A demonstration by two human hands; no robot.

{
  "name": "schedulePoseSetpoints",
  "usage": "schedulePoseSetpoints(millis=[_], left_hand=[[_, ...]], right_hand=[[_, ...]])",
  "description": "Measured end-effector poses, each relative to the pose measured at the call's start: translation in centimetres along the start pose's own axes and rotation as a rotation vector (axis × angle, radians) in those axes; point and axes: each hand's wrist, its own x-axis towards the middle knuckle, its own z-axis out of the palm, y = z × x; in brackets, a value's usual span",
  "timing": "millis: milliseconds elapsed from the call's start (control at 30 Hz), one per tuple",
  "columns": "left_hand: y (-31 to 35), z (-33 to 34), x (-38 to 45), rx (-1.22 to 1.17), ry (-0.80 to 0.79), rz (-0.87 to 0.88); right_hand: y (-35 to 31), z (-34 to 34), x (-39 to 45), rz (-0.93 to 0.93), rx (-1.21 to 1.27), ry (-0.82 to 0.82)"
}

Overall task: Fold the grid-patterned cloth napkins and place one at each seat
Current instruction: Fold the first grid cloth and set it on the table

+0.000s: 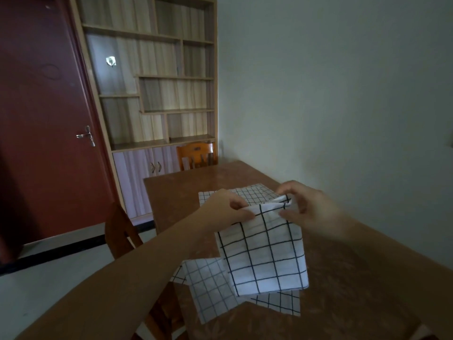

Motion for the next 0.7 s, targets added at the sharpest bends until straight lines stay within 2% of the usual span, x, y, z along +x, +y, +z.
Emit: schedulePoseSetpoints(millis=[67, 233, 333, 433, 567, 700], left_hand=[[0.3, -0.2, 0.3, -0.018, -0.004, 0.005], [-0.7, -1.1, 0.4, -0.051, -0.025, -0.079], [-1.4, -0.9, 0.3, -0.209, 0.057, -0.142], [-0.9, 0.0, 0.7, -0.357, 0.120, -0.146], [0.5, 0.7, 1.3, -0.461, 0.163, -0.111], [0.5, 0.5, 1.2, -0.499, 0.181, -0.132]], right_hand=[[-0.1, 0.0, 0.4, -0.043, -0.102, 0.015], [0.8, -1.2, 0.5, 0.022, -0.091, 0.092], [0.6, -1.6, 0.0, 0.074, -0.158, -0.019], [-0.7, -0.6, 0.2, 0.080, -0.089, -0.072], [-2.6, 1.4, 1.5, -0.100, -0.024, 0.033], [-2.7, 1.8, 2.1, -0.069, 0.118, 0.105]])
